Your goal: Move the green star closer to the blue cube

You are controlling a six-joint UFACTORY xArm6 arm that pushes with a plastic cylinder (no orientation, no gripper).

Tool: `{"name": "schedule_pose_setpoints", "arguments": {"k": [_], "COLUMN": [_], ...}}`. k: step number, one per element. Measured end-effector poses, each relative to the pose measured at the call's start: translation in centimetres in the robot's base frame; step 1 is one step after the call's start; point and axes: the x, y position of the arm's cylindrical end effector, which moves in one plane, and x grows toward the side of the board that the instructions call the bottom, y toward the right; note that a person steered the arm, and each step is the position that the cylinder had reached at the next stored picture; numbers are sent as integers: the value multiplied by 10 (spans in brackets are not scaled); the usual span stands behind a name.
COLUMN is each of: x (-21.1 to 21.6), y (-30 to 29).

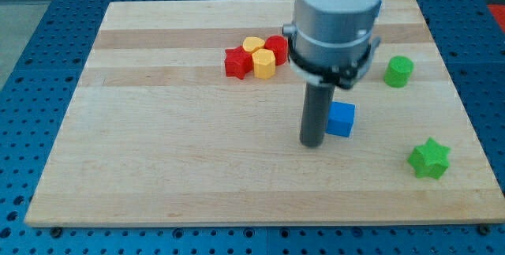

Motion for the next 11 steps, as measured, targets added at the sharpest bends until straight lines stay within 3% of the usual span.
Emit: {"name": "schedule_pose_setpoints", "arguments": {"k": [1,2,4,8,11], "x": [46,70,65,29,2], "y": [18,81,192,169,117]}}
